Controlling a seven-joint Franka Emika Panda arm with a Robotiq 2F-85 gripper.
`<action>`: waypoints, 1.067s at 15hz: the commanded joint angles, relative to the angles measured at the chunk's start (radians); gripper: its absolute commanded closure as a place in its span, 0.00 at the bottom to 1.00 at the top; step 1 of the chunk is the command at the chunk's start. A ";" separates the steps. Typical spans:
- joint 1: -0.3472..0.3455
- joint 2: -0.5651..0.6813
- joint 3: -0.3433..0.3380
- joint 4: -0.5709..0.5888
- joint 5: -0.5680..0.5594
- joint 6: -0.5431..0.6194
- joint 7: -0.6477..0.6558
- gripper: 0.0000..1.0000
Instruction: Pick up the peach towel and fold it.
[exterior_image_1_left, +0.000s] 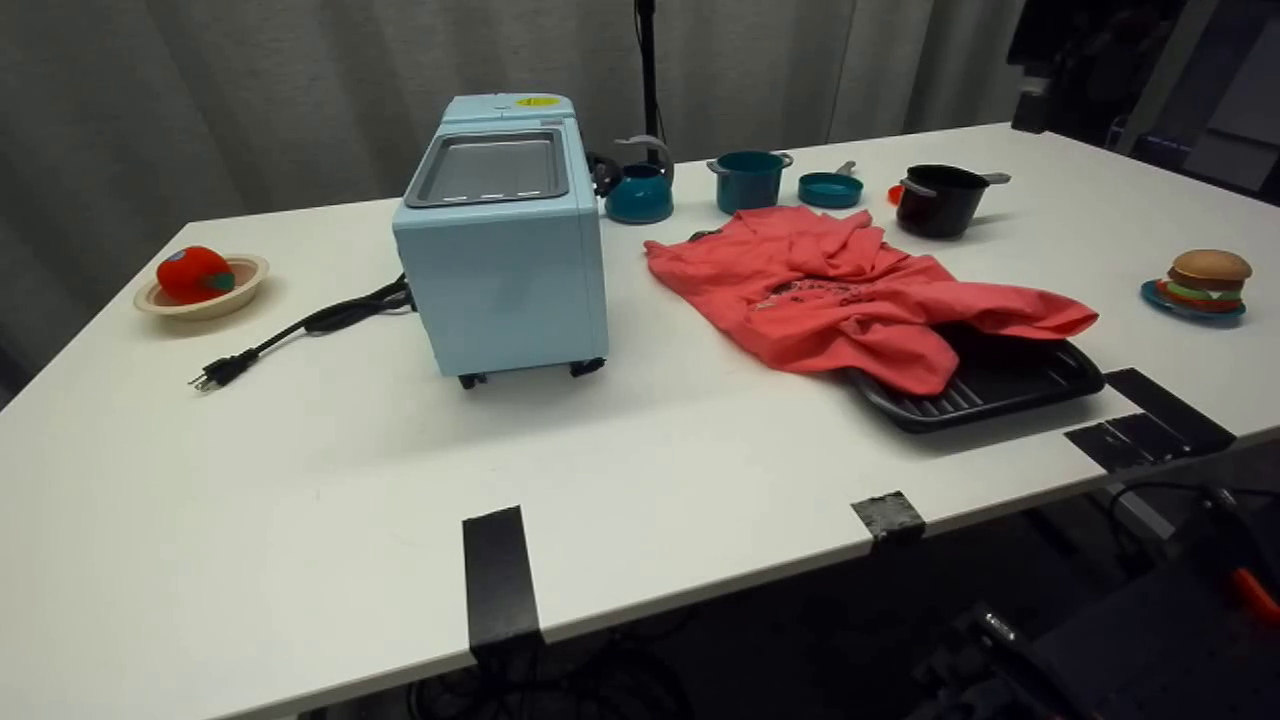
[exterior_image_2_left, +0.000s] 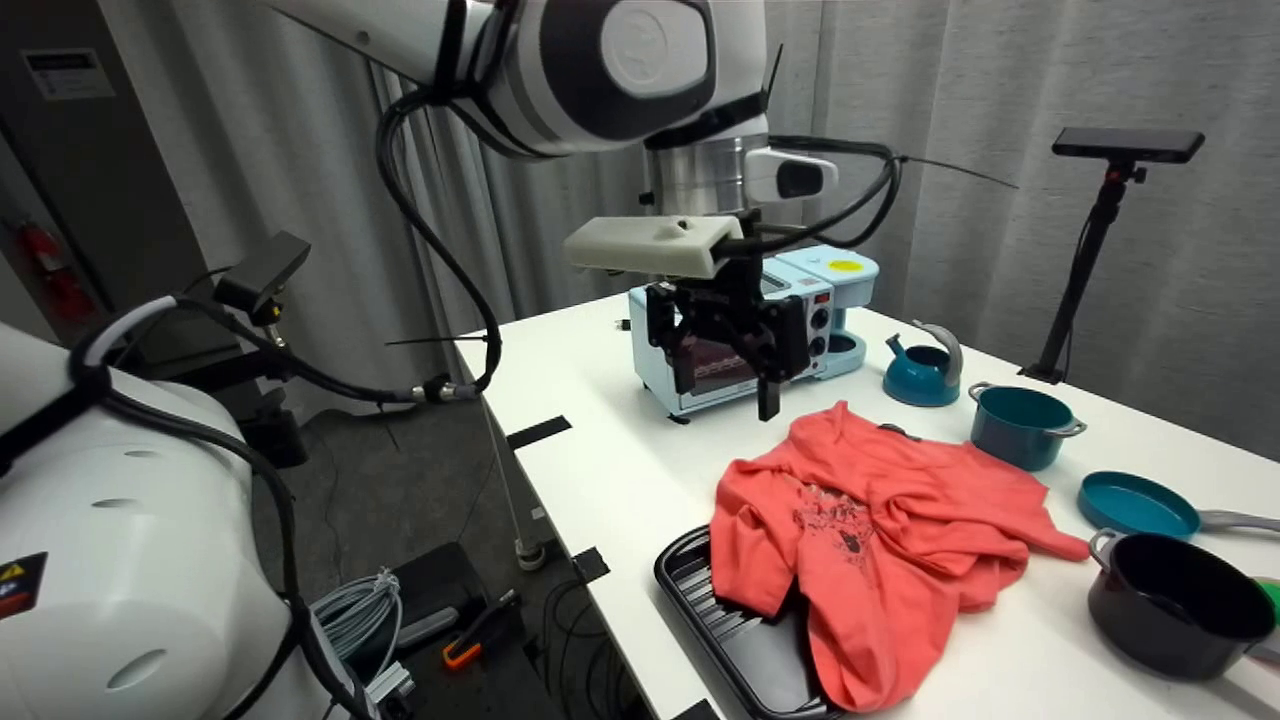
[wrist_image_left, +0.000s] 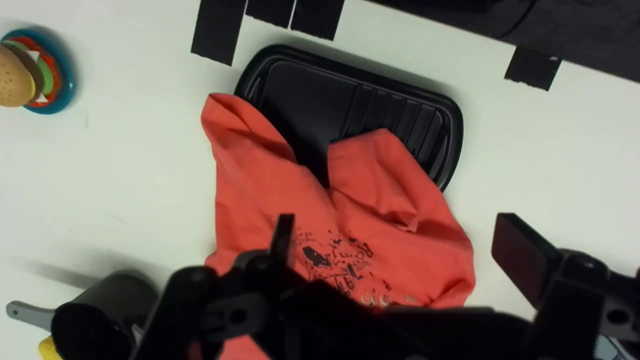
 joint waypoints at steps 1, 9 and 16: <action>0.030 0.190 -0.011 0.086 0.065 0.108 0.017 0.00; 0.048 0.482 0.024 0.172 0.128 0.221 0.037 0.00; 0.041 0.514 0.025 0.159 0.106 0.219 0.050 0.00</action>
